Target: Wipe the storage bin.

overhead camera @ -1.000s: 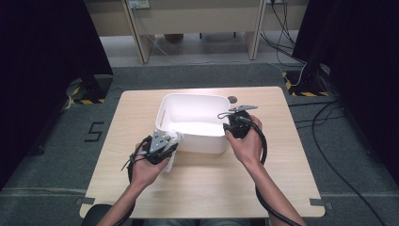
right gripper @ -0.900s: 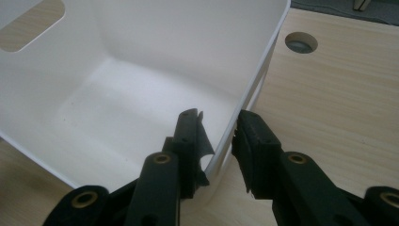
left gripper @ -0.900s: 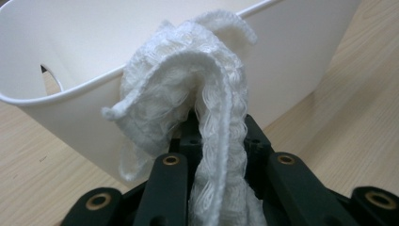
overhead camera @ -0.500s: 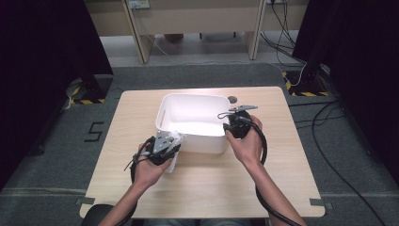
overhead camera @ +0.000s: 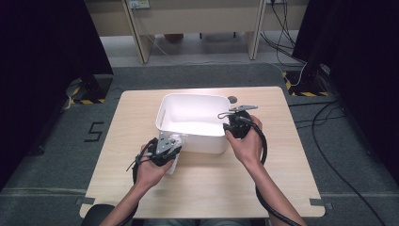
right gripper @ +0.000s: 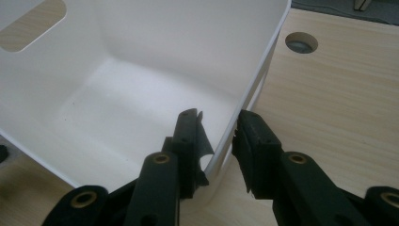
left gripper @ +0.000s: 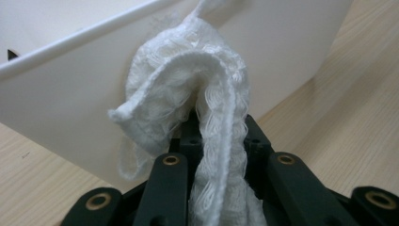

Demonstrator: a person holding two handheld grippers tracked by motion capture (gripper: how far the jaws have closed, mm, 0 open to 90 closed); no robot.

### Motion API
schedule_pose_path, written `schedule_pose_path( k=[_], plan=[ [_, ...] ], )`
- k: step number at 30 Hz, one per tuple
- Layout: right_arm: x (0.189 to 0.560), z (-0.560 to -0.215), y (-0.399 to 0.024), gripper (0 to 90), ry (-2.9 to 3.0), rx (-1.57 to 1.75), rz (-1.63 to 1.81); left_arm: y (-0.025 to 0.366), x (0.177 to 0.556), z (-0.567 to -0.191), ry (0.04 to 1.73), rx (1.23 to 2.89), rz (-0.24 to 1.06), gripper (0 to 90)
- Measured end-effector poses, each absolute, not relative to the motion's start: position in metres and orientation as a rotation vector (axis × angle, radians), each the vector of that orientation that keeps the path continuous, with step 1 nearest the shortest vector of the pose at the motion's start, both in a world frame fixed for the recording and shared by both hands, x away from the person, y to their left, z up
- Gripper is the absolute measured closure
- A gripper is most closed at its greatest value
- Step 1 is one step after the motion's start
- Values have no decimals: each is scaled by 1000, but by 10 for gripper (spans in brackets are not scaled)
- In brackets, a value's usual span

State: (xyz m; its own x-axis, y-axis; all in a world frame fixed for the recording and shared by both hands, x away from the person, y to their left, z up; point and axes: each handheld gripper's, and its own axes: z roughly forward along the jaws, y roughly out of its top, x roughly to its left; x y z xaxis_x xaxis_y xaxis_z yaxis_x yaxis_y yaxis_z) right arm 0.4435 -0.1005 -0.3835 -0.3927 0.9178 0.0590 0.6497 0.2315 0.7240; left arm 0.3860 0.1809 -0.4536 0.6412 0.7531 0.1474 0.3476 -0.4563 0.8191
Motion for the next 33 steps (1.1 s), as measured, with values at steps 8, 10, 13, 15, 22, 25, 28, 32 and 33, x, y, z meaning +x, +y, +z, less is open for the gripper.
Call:
schedule_pose_path(
  k=[8,10,13,15,22,25,28,32,33],
  plan=[
    [444,-383,-100,704,2133,1444,966,180,387,-461,853,2091,644,757],
    [444,-384,-101,704,2133,1444,966,180,388,-463,857,2102,637,757],
    [444,-384,-101,704,2133,1444,966,180,389,-467,861,2110,628,757],
    [444,-384,-101,704,2133,1444,967,180,389,-470,865,2112,625,757],
    [444,-384,-101,703,2133,1444,967,180,391,-476,876,2123,612,757],
    [444,-384,-100,704,2133,1444,967,180,392,-479,879,2131,609,757],
    [444,-384,-100,704,2133,1443,966,180,393,-482,882,2143,602,757],
    [444,-384,-101,704,2133,1443,967,179,394,-487,888,2156,592,757],
    [444,-384,-101,703,2133,1443,967,179,394,-488,889,2160,589,757]
  ],
)
